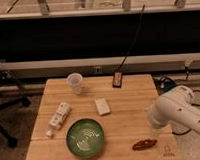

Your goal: Place the pepper in the ceramic cup

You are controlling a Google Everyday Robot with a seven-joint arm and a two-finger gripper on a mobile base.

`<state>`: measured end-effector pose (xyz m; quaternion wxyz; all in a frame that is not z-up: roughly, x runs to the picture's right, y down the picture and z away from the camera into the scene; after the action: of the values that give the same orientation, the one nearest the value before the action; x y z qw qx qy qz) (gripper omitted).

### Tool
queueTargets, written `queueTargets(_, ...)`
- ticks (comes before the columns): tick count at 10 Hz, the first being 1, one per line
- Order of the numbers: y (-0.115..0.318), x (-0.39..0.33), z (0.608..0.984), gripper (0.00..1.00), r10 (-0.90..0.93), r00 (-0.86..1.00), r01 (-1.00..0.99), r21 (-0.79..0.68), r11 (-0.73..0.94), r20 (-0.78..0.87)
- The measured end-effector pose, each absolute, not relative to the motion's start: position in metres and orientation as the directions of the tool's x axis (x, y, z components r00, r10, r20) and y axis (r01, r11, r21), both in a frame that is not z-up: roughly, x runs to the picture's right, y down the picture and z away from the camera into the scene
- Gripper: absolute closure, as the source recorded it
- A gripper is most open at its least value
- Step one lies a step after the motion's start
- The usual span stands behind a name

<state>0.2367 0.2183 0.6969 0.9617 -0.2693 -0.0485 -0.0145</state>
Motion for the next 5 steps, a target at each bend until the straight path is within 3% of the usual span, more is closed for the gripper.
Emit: queueTargets(5,0.239,0.231,0.706,0.20,0.002,0.994,0.055,-0.505,0.861,0.111)
